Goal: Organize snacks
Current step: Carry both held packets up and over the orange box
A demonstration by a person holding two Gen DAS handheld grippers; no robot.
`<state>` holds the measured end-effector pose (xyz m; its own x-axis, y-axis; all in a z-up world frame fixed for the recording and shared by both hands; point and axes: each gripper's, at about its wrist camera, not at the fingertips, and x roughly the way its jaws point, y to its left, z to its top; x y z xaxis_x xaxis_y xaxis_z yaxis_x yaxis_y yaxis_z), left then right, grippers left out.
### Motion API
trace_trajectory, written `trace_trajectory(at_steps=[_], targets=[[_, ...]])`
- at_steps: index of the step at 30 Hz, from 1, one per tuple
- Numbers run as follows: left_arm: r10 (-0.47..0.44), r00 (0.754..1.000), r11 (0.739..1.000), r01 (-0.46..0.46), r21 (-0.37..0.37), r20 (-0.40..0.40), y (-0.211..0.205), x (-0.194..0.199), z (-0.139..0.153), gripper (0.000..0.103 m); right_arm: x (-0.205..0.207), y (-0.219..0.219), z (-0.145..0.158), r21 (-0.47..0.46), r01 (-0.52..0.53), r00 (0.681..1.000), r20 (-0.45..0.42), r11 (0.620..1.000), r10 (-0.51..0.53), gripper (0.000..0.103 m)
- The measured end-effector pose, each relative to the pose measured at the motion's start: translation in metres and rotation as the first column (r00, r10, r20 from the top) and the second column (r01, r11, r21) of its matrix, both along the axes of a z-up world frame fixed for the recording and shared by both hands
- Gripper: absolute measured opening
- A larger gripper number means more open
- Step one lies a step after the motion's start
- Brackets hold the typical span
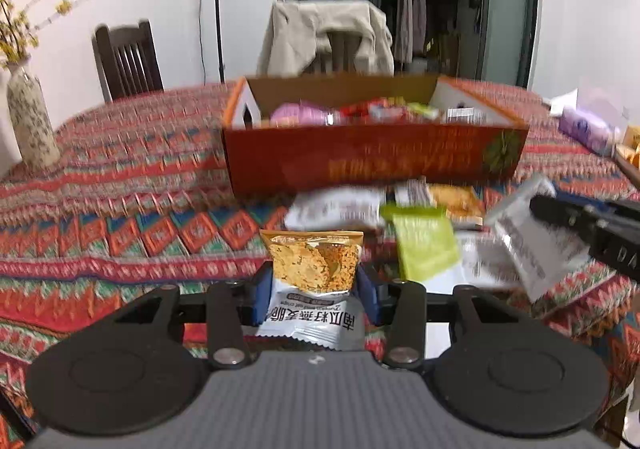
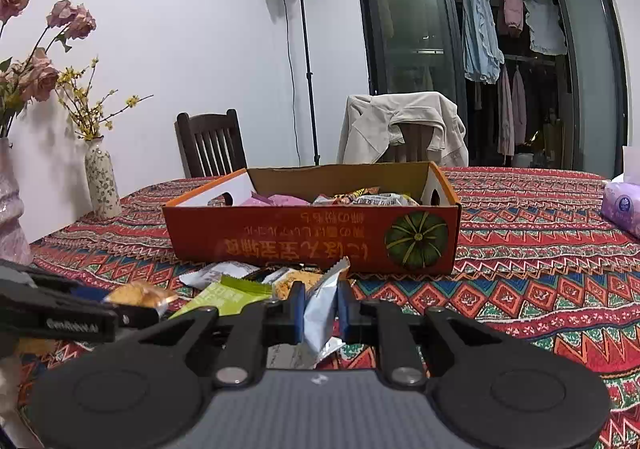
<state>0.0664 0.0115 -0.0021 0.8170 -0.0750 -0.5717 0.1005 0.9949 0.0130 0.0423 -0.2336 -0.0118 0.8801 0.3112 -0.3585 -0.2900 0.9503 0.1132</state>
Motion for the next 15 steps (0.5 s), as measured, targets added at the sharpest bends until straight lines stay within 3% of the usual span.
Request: trace_trajectory(at_steps=[8,15], targets=[[0.011,0.992,1.0,-0.008,-0.03,0.125,-0.003,0.0,0.029,0.045,0.003,-0.002,0.014,0.001,0.015,0.999,0.04,1.0,-0.015,0.016],[0.032,0.985,0.997,-0.019,-0.073,0.172,-0.01,0.021,0.047,0.045,0.013,-0.009,0.031,0.013,0.043,0.995,0.089,0.999,-0.044,0.016]])
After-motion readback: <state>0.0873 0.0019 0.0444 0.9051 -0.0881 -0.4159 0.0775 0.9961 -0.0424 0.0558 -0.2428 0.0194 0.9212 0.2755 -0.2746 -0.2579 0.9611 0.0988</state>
